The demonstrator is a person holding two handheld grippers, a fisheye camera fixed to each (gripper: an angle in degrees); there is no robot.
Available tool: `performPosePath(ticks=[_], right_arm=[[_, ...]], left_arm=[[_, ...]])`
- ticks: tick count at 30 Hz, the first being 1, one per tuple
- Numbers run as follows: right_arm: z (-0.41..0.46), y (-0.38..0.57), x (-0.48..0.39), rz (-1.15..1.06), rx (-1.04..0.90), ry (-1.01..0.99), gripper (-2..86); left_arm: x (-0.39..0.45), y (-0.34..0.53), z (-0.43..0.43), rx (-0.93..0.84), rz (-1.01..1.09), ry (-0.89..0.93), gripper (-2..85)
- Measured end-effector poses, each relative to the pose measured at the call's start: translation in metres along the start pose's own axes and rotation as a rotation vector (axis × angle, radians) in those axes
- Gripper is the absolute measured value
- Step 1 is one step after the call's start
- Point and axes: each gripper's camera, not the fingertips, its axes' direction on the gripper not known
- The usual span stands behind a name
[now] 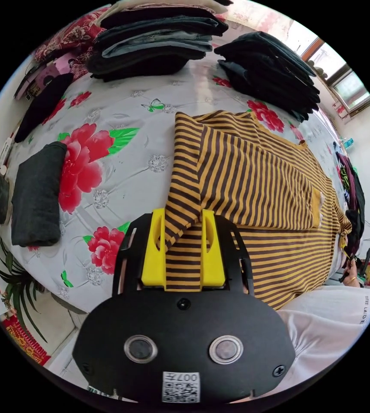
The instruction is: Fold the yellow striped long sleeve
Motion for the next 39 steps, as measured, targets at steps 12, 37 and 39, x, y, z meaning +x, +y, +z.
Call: performPosePath(ticks=[12, 37, 39], right_arm=[[-0.255, -0.038, -0.054, -0.381, 0.773, -0.405, 2.3], [-0.069, 0.098, -0.382, -0.944, -0.070, -0.605, 9.7], [-0.063, 0.091, -0.354, -0.862, -0.090, -0.553, 10.1]], left_arm=[[-0.049, 0.027, -0.044, 0.137, -0.102, 0.100, 8.5], [-0.075, 0.018, -0.039, 0.120, -0.022, 0.206, 8.4], [-0.078, 0.020, -0.040, 0.097, -0.015, 0.211, 8.7]])
